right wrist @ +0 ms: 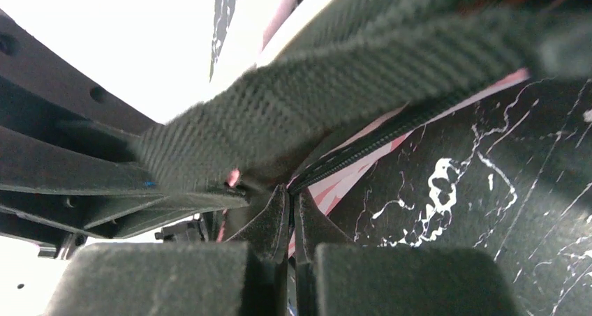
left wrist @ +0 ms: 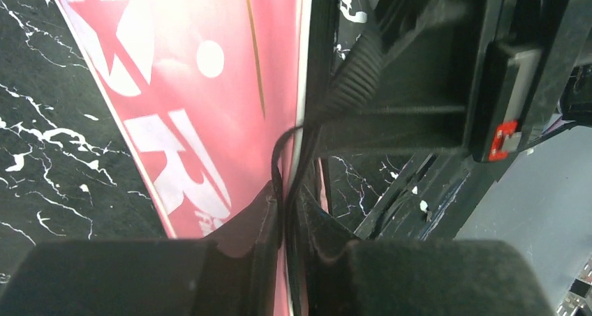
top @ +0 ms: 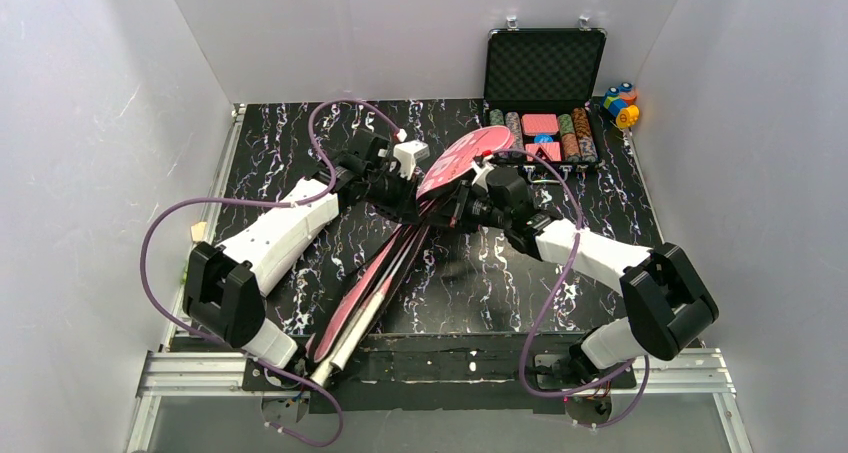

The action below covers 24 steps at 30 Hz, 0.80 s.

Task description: Pack up the badminton gear

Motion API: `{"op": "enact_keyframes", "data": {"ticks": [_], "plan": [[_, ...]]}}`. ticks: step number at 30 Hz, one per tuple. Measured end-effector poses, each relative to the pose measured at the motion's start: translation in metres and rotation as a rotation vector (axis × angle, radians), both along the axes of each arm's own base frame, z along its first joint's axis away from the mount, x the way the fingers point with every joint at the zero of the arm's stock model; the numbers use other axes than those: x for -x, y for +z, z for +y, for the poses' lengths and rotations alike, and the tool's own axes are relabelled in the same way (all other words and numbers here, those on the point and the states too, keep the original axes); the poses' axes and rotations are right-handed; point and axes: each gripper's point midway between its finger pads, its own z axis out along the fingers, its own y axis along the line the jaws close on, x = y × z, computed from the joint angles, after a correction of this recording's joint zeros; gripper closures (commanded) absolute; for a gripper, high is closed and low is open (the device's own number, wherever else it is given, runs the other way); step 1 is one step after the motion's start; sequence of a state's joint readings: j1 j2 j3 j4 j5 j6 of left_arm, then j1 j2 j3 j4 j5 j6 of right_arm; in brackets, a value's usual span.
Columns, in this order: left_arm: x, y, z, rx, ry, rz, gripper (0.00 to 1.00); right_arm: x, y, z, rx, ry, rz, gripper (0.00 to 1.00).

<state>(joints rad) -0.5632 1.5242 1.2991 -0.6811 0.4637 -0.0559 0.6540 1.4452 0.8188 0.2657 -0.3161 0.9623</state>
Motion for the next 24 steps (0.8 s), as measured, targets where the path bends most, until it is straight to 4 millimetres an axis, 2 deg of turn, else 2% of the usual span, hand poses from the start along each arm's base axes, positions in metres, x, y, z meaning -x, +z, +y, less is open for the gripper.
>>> {"op": "enact_keyframes", "data": {"ticks": [3,8,13,18,20,22,24], "plan": [[0.000,-0.001,-0.003,0.008,-0.006,0.002,0.81,0.010,-0.006,0.004,0.018,0.024,0.022,0.99],[-0.003,0.006,-0.013,0.064,-0.030,-0.018,0.76,0.022,-0.011,0.007,0.039,0.052,0.055,0.99],[0.005,-0.002,-0.018,0.085,-0.058,0.002,0.73,0.022,-0.005,0.009,0.053,0.055,0.075,0.99],[0.012,-0.009,-0.016,0.084,-0.067,0.016,0.69,0.023,-0.008,0.006,0.090,0.049,0.109,0.99],[0.015,-0.011,-0.014,0.079,-0.069,0.020,0.62,0.023,-0.009,0.006,0.096,0.047,0.118,0.99],[0.018,-0.012,-0.012,0.074,-0.072,0.023,0.47,0.022,-0.008,0.007,0.100,0.047,0.126,0.99],[0.021,-0.012,-0.011,0.070,-0.076,0.025,0.39,0.021,-0.006,0.008,0.098,0.047,0.126,0.99]]}}
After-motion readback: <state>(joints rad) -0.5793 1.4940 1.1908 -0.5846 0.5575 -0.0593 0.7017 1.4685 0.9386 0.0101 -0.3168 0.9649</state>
